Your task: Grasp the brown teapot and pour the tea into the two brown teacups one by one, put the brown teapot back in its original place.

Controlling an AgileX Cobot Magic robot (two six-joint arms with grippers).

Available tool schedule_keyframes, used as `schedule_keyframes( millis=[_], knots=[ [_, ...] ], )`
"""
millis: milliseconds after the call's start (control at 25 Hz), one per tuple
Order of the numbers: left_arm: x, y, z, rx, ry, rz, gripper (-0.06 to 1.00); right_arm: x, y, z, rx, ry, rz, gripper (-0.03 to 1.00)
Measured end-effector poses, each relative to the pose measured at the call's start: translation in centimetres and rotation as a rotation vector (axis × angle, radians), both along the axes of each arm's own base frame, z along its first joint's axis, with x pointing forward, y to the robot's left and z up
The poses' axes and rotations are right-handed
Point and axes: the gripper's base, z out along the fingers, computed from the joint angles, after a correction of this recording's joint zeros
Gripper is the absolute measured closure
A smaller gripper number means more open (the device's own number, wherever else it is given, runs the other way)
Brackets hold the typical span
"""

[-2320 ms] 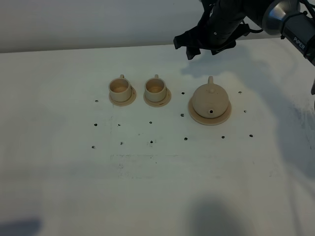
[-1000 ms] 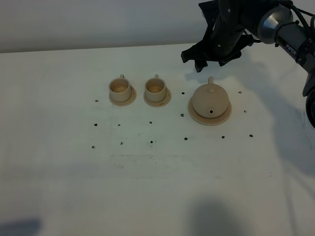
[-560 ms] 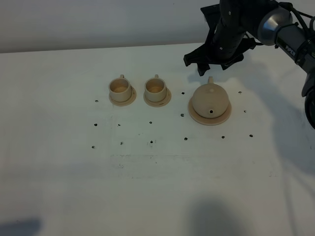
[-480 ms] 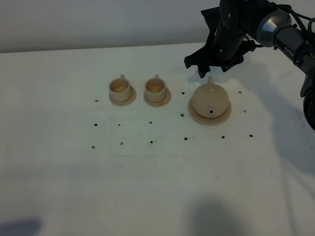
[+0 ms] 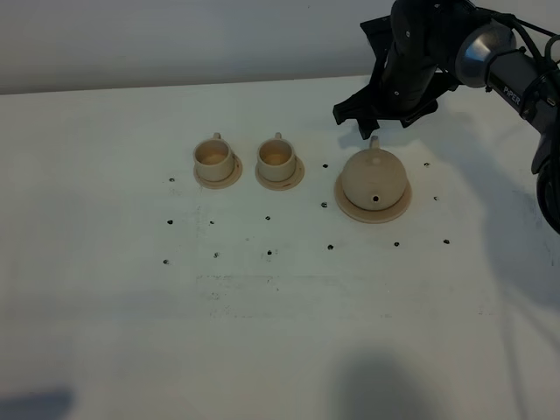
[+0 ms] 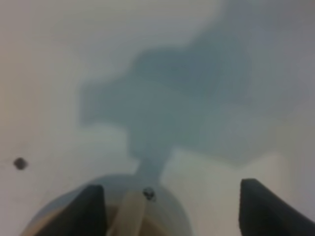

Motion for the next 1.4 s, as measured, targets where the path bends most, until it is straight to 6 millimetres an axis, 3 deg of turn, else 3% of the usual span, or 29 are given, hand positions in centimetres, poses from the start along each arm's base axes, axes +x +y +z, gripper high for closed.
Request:
schedule_keyframes(
  millis=[560,1400],
  knots=[
    [0.0,0.0,0.0,0.000,0.000,0.000,0.63,0.0,-0.1,-0.5,-0.020,0.008,0.026,0.41],
    [0.0,0.0,0.0,0.000,0.000,0.000,0.63,-0.1,-1.8,-0.6,-0.108,0.060,0.017,0.41]
  ],
)
